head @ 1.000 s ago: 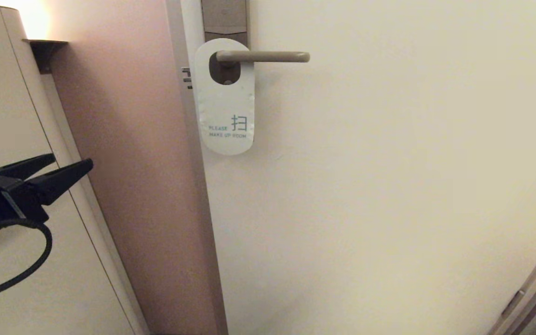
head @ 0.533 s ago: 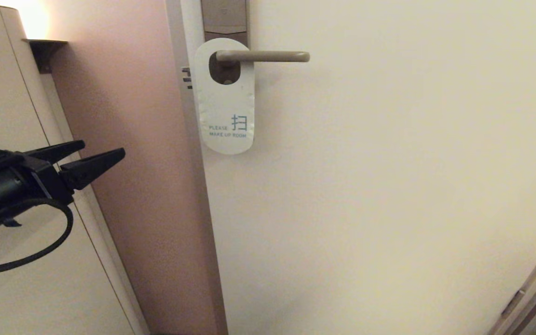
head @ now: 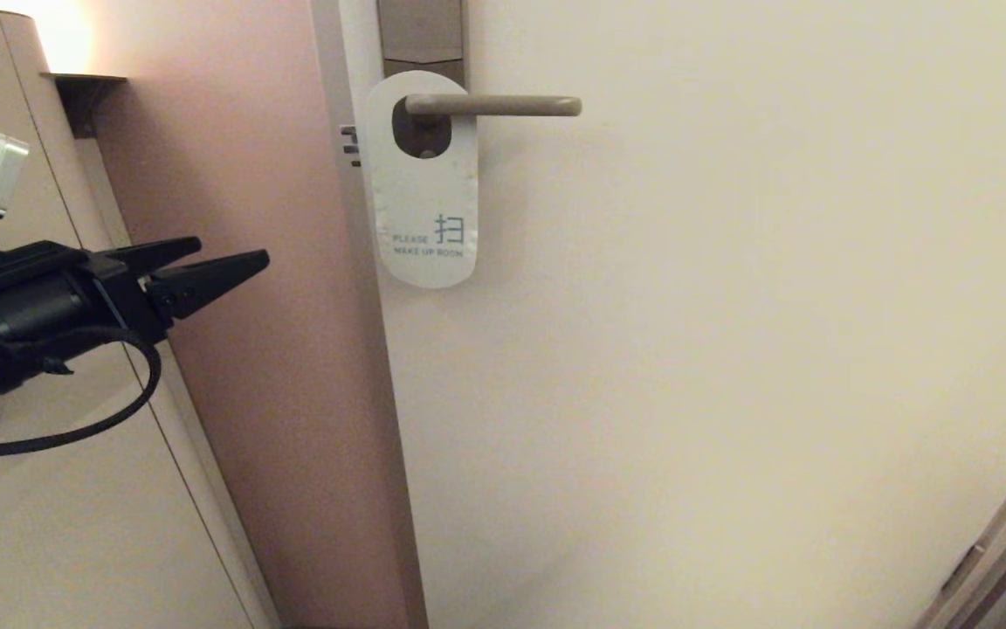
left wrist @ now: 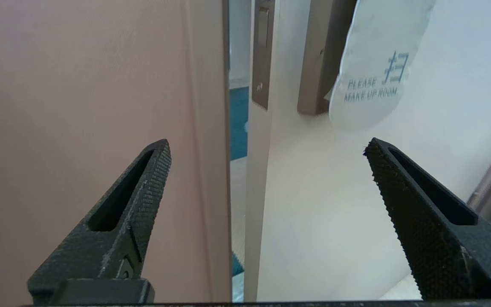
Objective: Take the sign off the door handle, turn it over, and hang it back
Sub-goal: Take down the sign
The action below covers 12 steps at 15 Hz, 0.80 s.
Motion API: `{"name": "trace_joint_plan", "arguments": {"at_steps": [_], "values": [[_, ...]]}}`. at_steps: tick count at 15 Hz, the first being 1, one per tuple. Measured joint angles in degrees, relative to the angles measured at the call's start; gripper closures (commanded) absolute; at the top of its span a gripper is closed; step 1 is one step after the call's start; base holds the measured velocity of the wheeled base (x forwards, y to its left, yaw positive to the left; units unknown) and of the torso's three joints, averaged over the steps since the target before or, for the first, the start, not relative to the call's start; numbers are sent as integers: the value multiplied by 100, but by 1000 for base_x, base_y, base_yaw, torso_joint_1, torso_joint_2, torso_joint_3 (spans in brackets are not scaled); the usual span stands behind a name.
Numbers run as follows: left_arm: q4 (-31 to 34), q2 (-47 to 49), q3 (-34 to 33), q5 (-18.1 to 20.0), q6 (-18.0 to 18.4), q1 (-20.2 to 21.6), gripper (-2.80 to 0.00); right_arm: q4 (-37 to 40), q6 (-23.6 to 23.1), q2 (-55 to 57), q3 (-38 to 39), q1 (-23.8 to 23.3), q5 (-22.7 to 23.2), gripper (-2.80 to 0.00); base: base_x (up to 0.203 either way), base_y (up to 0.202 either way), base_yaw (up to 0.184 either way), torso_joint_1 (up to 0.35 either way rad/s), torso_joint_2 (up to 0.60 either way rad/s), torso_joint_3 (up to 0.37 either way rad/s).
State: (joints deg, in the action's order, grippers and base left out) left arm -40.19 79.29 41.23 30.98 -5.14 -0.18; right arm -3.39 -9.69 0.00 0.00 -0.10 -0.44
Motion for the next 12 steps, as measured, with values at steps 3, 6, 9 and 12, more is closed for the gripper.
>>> {"name": "trace_joint_plan", "arguments": {"at_steps": [3, 6, 9, 12], "values": [[-3, 184, 224, 384, -42, 0, -280, 0, 0, 0, 0, 0, 0, 0, 0, 0, 0, 0, 0, 0], [-2, 275, 368, 769, -316, -12, -280, 0, 0, 0, 0, 0, 0, 0, 0, 0, 0, 0, 0, 0], [-48, 337, 453, 964, -501, -23, -280, 0, 2, 0, 0, 0, 0, 0, 0, 0, 0, 0, 0, 0], [-401, 451, 479, 1019, -733, -40, -280, 0, 1, 0, 0, -1, 3, 0, 0, 0, 0, 0, 0, 0]]}}
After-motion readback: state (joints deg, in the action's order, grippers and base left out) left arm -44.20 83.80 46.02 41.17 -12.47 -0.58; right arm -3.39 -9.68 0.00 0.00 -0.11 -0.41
